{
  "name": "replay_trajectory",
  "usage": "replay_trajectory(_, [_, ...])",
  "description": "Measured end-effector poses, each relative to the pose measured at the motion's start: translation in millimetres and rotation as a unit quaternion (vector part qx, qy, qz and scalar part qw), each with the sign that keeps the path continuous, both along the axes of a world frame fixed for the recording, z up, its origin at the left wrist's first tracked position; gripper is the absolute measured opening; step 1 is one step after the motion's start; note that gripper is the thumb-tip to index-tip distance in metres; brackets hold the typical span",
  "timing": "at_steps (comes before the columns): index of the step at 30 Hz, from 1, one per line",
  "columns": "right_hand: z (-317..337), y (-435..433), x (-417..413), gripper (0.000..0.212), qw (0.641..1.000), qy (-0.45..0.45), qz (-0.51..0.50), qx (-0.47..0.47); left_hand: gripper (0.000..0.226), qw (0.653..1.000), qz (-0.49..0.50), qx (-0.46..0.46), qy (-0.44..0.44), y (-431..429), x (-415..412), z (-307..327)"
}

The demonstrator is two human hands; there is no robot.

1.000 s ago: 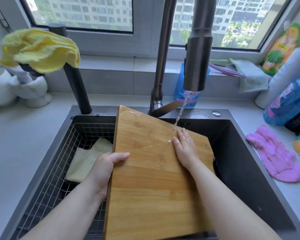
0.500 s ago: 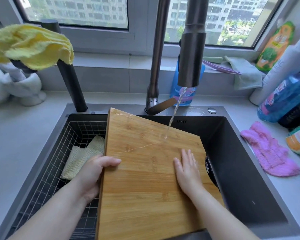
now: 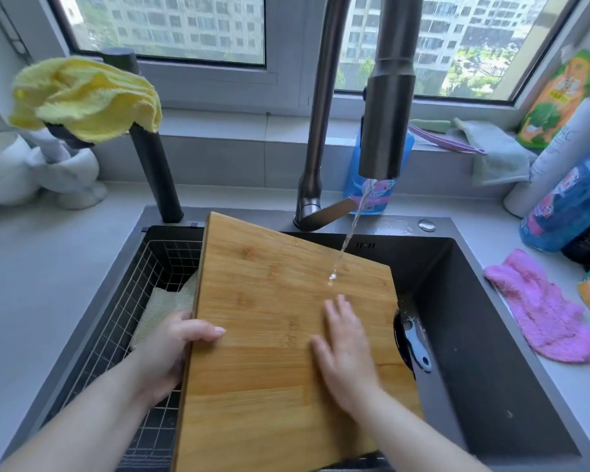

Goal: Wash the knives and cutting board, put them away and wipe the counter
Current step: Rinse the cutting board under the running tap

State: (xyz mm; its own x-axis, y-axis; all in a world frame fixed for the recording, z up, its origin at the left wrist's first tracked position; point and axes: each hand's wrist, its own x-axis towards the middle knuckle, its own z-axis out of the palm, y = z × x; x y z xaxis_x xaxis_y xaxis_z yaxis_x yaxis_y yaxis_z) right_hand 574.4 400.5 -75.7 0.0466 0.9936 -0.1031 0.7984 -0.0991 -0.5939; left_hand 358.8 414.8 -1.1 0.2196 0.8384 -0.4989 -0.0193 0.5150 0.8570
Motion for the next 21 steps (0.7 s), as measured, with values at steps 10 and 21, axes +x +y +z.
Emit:
replay_trajectory(10, [2.1,87.8,19.9,0.053,0.998,0.025,-0.066,-0.003,0.071,1.000,-0.013,-0.005,0.008,3.0,-6.6,-5.1])
replay_trajectory(21, [-8.8,78.2,27.4,0.057,0.994,0.070,-0.075,0.037,0.072,0.999,-0.051,0.002,-0.001,7.2,-4.3,-7.2])
